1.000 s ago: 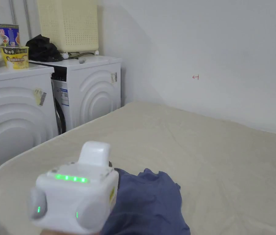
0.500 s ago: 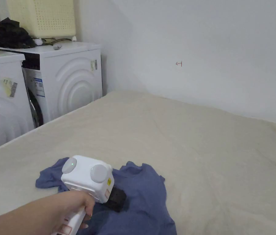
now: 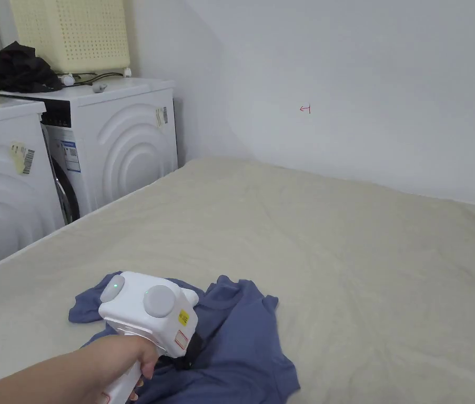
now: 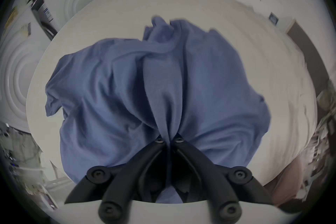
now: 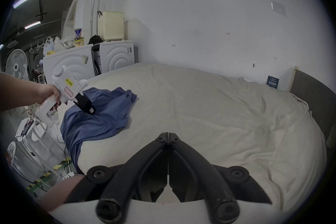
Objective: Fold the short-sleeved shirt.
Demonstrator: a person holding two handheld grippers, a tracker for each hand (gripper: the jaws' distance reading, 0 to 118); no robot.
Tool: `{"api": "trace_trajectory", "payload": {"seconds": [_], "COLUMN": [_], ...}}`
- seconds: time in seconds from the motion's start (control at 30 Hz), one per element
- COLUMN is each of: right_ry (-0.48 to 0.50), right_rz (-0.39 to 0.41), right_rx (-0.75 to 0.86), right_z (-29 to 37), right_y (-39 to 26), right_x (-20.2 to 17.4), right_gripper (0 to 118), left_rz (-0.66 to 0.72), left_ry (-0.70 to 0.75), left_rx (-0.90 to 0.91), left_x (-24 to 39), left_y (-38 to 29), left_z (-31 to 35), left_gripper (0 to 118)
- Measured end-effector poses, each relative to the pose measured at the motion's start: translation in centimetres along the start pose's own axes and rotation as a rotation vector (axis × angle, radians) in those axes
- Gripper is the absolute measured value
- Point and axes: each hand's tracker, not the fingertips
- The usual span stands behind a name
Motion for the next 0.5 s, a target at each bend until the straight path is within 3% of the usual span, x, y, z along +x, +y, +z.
{"api": "trace_trajectory", "payload": {"seconds": [0.2,0.4,0.5], "right_ry": [-0.019,-0.056,-0.077], "right_rz": [-0.016,-0.089,-0.122], "right_rx": [0.053,0.098,0.126], "right_z": [2.1,3.9,5.1], "right_y": [0.3,0.3,0.4], "right_x": [3.0,6.3,7.9], "right_gripper": [0,0,0], "left_rz": [0.086,0.010,-0.120], "left_ry": [-0.057,-0.117,-0.152], "left_rx": [0.254,0.474,0.557], "left_x": [-1.1,3.9,9.3], "left_y": [1.3,3.4,5.3], "left_z": [10.9,23.9,29.2], "left_gripper": [2,2,2]}}
